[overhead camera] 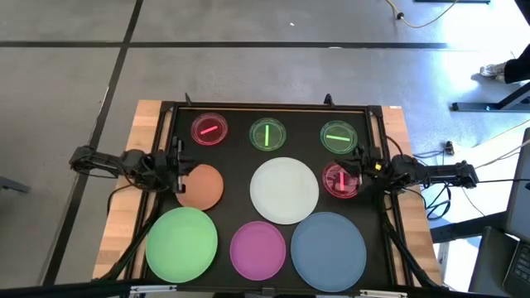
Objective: Stack plastic plates
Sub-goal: Stack the blue plate on the white plate
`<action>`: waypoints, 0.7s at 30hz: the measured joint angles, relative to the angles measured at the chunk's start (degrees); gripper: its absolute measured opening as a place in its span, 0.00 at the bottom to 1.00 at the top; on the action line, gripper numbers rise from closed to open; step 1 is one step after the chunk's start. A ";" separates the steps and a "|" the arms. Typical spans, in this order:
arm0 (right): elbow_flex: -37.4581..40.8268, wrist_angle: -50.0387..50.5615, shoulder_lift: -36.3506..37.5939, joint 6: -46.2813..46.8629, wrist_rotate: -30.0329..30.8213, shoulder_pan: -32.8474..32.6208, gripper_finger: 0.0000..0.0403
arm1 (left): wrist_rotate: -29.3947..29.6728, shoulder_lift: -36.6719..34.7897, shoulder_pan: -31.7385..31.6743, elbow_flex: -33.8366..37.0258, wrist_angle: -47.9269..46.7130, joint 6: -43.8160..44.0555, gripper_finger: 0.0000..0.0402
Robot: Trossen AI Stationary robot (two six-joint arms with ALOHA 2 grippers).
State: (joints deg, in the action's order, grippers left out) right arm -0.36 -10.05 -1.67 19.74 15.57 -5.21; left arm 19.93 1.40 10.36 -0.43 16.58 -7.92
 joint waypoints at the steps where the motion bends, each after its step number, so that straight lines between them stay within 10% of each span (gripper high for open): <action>1: 0.00 -0.47 -0.02 -0.54 0.51 0.00 0.01 | -0.12 0.21 -0.43 0.00 0.23 0.21 0.01; 21: -4.78 -2.27 -17.82 -3.19 -1.02 -0.07 0.01 | -6.47 17.70 -6.63 0.00 15.37 6.53 0.01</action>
State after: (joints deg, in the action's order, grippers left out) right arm -5.14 -12.32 -19.49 16.56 14.55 -5.28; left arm 13.46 19.10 3.73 -0.43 31.95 -1.39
